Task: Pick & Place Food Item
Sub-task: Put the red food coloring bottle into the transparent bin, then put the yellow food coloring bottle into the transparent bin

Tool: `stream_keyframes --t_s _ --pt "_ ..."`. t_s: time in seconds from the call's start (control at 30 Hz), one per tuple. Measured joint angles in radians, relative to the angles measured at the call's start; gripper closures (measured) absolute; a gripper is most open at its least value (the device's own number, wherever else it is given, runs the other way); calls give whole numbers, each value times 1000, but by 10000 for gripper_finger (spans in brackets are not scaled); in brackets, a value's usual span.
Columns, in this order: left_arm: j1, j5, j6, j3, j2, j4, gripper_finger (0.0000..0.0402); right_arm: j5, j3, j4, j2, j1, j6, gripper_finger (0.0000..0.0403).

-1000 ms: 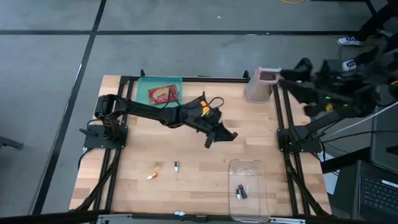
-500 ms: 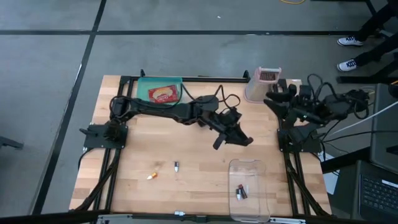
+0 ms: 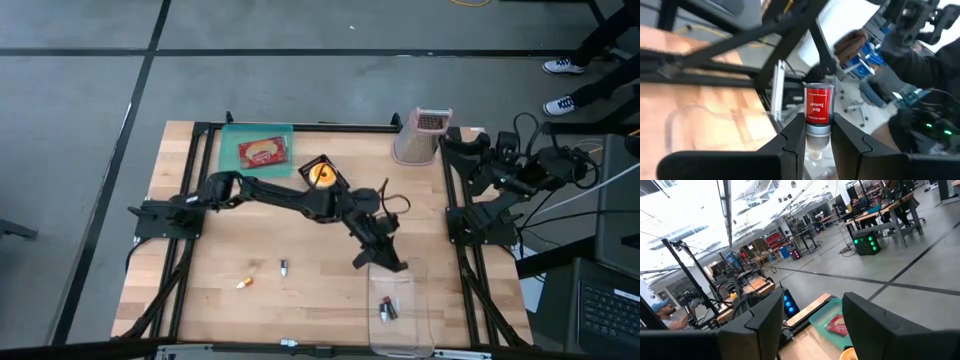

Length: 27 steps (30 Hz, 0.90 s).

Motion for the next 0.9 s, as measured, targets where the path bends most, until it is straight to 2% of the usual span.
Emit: stream_keyframes --t_s 0.17,0.4,0.5,0.73,0.83,0.9 --pt "-29 22 -31 1 54 -3 333 0 0 -2 -4 0 -21 204" --pt "-32 49 -115 1 107 6 296 -3 0 28 4 0 -21 204" --pt "-25 61 -129 1 107 36 274 -4 0 48 9 0 -21 204" --pt "11 88 -269 1 105 242 215 -32 0 57 13 0 -22 204" --pt "44 98 -273 0 69 257 206 -51 0 57 13 0 -54 204" --pt "72 102 -248 0 24 261 209 -27 0 70 15 -1 -58 204"
